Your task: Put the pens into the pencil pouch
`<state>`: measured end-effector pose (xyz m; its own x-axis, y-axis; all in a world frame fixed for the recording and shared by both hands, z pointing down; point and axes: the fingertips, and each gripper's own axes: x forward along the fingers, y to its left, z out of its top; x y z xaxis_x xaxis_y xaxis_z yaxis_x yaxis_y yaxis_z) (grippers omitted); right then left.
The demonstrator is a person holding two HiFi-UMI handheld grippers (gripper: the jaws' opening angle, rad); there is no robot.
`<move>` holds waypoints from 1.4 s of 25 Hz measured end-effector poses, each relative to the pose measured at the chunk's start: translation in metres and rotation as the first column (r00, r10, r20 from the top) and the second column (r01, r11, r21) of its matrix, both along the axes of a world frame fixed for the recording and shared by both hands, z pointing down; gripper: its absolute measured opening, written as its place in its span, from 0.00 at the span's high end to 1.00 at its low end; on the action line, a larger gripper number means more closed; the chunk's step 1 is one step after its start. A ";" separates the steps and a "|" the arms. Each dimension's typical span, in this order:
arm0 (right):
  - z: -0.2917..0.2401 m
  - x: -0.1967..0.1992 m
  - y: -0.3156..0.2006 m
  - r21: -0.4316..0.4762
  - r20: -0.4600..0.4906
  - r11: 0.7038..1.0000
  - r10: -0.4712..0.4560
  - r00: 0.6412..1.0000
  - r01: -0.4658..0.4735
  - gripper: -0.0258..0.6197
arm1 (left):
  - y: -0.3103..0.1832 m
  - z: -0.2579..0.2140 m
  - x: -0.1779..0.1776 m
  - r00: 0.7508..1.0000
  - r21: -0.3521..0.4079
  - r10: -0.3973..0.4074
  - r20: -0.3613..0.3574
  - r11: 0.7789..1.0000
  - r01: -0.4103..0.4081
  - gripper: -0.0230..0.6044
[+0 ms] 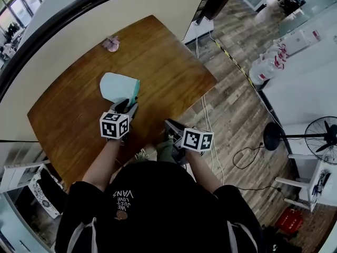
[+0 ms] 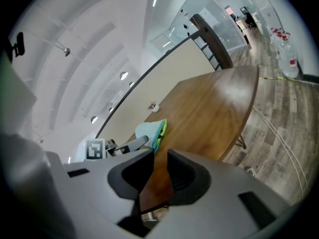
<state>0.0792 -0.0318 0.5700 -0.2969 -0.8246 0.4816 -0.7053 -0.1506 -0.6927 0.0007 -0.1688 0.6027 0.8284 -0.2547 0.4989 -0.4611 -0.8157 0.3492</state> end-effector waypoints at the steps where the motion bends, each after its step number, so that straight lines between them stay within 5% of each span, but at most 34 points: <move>1: -0.001 -0.001 0.002 0.007 -0.032 1.000 -0.001 0.999 0.002 0.87 | 0.004 -0.005 -0.003 1.000 0.021 0.007 -0.004 1.000 -0.007 0.70; 16: -0.051 -0.011 0.012 0.108 -0.390 0.982 -0.103 0.915 0.157 0.94 | 0.050 -0.084 -0.069 0.983 0.163 -0.160 -0.090 0.971 0.173 0.72; 23: -0.072 -0.011 0.043 0.143 -0.444 0.956 -0.171 0.879 0.257 0.94 | 0.105 -0.112 -0.070 0.976 0.209 -0.191 -0.108 0.955 0.210 0.92; 35: -0.067 -0.028 0.107 0.138 -0.451 0.899 -0.317 0.834 0.416 0.94 | 0.201 -0.108 -0.080 0.961 0.211 -0.263 -0.089 0.938 0.276 0.95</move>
<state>0.0514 0.0753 0.5030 -0.4166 -0.7928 0.4449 -0.9017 0.2981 -0.3131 -0.0793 0.0323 0.4945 0.7396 -0.5699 0.3580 -0.6584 -0.7231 0.2091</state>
